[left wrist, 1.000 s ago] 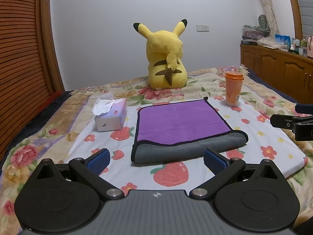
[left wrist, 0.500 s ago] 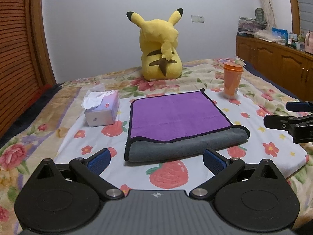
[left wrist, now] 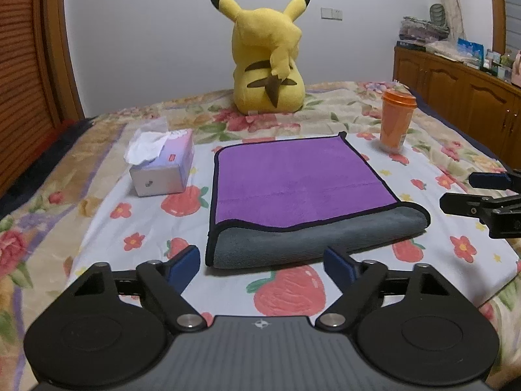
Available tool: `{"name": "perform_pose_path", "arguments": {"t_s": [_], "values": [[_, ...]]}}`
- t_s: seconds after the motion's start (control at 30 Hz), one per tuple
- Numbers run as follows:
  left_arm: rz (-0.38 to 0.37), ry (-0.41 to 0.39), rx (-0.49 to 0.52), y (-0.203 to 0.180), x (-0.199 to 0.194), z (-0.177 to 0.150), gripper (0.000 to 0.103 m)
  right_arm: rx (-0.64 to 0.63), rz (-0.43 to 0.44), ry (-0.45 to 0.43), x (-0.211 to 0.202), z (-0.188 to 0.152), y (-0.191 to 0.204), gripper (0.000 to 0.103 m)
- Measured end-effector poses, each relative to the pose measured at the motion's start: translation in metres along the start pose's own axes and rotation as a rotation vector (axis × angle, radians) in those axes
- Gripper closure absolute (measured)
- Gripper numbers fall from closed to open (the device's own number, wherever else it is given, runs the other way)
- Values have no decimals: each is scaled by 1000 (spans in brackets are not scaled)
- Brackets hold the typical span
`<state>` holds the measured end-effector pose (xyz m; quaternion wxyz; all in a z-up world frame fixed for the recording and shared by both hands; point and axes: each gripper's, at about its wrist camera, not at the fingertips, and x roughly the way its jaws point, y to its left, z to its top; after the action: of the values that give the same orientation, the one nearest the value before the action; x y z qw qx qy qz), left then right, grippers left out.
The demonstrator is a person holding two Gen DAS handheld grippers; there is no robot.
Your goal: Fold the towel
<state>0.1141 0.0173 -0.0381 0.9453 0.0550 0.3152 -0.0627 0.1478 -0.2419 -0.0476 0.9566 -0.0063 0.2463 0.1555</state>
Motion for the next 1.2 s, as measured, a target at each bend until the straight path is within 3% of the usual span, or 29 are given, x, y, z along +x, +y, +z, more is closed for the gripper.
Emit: {"name": "perform_pose_path", "arguments": {"t_s": [0.27, 0.4, 0.53, 0.93, 1.2], "values": [[-1, 15, -10, 13, 21, 6, 17, -2, 20, 73, 27, -1, -5, 13], [-3, 25, -4, 19, 33, 10, 23, -4, 34, 85, 37, 1, -7, 14], [-3, 40, -1, 24, 46, 13, 40, -1, 44, 98, 48, 2, -12, 16], [-11, 52, 6, 34, 71, 17, 43, 22, 53, 127, 70, 4, -26, 22], [-24, 87, -3, 42, 93, 17, 47, 46, 12, 226, 90, -5, -39, 26]]}}
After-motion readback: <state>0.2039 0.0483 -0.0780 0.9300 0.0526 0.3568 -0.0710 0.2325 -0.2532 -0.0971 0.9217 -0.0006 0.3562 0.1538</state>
